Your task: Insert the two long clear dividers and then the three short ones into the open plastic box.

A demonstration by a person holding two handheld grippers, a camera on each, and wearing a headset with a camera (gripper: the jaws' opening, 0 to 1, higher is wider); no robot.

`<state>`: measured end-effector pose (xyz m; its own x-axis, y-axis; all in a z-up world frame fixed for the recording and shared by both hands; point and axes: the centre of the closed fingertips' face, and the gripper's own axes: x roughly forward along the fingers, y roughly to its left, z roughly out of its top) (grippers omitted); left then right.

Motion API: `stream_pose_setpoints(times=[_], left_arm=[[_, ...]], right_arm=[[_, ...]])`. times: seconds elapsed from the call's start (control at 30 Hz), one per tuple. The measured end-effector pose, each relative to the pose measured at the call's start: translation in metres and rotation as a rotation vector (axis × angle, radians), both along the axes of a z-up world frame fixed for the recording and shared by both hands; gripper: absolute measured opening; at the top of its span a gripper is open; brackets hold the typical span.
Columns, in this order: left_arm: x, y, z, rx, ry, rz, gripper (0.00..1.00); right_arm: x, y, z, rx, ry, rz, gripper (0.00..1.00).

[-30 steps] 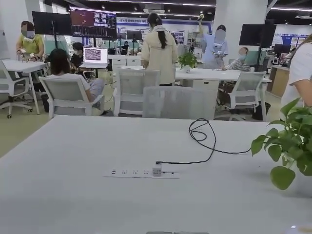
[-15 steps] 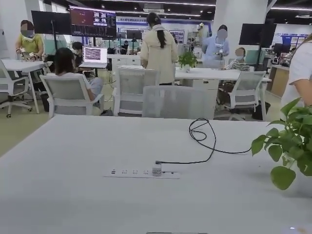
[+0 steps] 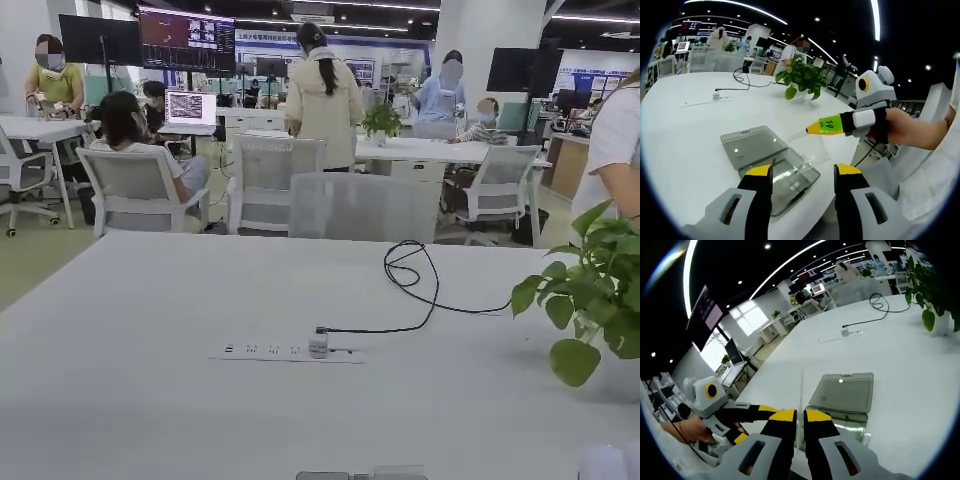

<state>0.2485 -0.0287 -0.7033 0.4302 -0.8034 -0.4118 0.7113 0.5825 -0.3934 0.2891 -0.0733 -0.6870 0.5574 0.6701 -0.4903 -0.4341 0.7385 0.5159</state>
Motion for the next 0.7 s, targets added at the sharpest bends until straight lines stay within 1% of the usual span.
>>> stream_pose_setpoints(times=[0.07,0.13,0.23,0.3,0.33,0.43,0.47,0.5,0.53,0.57,0.63,0.7], left_arm=[[-0.002,0.002,-0.001,0.004,-0.018,-0.019,0.54],[-0.005,0.005,-0.002,0.014,-0.032,-0.041,0.57],[-0.007,0.008,-0.004,0.023,-0.057,-0.065,0.61],[-0.009,0.01,-0.005,0.024,-0.062,-0.077,0.64],[-0.01,0.011,-0.005,0.027,-0.078,-0.086,0.67],[-0.013,0.013,-0.008,0.039,-0.099,-0.109,0.72],[-0.013,0.014,-0.008,0.043,-0.116,-0.117,0.72],[-0.015,0.015,-0.01,0.047,-0.115,-0.123,0.73],[-0.016,0.016,-0.012,0.053,-0.114,-0.133,0.74],[-0.016,0.017,-0.013,0.056,-0.119,-0.137,0.76],[-0.018,0.019,-0.016,0.063,-0.126,-0.143,0.79],[-0.02,0.02,-0.017,0.067,-0.131,-0.157,0.8]], right_arm=[[0.003,-0.007,-0.004,-0.021,0.023,-0.015,0.07],[0.004,-0.011,-0.005,-0.028,0.039,-0.024,0.07],[0.007,-0.017,-0.01,-0.048,0.084,-0.034,0.07],[0.008,-0.018,-0.012,-0.06,0.104,-0.036,0.07],[0.008,-0.018,-0.014,-0.065,0.119,-0.034,0.07],[0.009,-0.019,-0.018,-0.086,0.152,-0.035,0.07],[0.01,-0.02,-0.02,-0.095,0.169,-0.035,0.07],[0.01,-0.021,-0.022,-0.101,0.184,-0.036,0.07],[0.01,-0.022,-0.026,-0.107,0.217,-0.042,0.07],[0.01,-0.023,-0.029,-0.113,0.237,-0.046,0.07],[0.008,-0.025,-0.037,-0.148,0.283,-0.035,0.07],[0.007,-0.026,-0.043,-0.163,0.322,-0.035,0.07]])
